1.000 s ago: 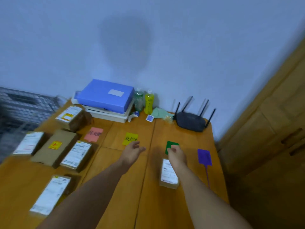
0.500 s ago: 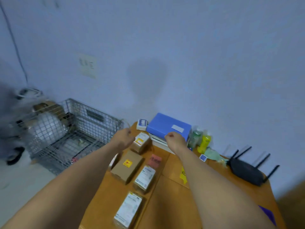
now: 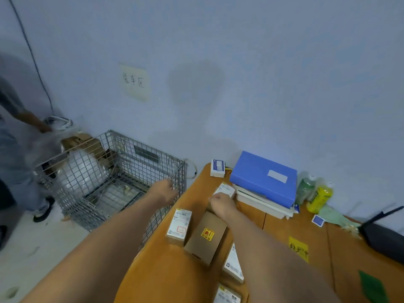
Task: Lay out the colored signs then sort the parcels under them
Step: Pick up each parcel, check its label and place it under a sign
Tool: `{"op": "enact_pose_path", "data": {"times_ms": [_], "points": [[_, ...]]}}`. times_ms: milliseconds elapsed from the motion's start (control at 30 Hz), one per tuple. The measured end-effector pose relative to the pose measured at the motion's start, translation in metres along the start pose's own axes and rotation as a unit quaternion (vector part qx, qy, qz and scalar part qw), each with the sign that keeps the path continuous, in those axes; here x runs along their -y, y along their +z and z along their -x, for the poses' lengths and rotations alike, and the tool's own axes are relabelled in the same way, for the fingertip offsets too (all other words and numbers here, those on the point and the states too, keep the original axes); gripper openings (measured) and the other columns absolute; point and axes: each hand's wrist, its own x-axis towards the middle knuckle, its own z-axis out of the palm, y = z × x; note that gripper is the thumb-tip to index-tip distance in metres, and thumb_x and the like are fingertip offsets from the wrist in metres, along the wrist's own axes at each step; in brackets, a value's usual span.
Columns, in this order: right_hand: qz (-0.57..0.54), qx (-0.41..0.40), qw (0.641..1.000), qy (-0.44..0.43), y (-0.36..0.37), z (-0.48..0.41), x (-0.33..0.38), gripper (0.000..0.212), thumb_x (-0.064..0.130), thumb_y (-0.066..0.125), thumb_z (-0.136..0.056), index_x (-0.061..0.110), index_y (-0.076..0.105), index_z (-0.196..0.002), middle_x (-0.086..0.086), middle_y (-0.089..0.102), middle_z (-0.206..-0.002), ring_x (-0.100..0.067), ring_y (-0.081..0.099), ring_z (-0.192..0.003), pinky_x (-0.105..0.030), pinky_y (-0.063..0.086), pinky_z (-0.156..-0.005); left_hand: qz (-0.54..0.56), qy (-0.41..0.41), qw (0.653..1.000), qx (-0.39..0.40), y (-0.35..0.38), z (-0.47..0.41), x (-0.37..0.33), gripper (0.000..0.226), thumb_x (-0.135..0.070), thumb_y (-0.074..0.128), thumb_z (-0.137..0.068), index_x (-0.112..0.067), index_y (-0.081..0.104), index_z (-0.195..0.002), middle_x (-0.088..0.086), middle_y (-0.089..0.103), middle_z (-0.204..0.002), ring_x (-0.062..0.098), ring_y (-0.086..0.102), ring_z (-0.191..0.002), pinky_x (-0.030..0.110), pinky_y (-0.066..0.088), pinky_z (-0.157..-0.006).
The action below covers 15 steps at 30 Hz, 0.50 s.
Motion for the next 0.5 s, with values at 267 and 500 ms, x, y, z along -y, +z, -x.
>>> {"op": "enact_pose_path", "data": {"times_ms": [267,500], "points": [[-0.041,0.016,0.995,0.086,0.061,-0.039,-0.023,0.029,0.028,0.054,-0.101,0.011,0.067,-0.120,-0.008,0.066,-0.126,-0.025,0.059,-0.108,-0.032,0.042,-0.088,-0.051,0.017,0.996,0.077,0.031,-0.056,0.036,0.024,-0.027,0.053,-0.094,-0.012,0.056,-0.112,0.013,0.063,-0.111,0.025,0.056,-0.091,0.037,0.047,-0.079],[-0.111,0.003,0.985,0.135,0.106,-0.068,-0.042,0.011,0.024,0.054,-0.100,0.021,0.065,-0.102,0.002,0.061,-0.100,-0.019,0.057,-0.096,-0.034,0.046,-0.087,-0.002,-0.020,0.989,0.149,0.076,-0.084,0.079,0.052,-0.031,0.056,-0.098,-0.005,0.048,-0.143,0.016,0.057,-0.141,0.030,0.056,-0.119,0.032,0.041,-0.082]]}}
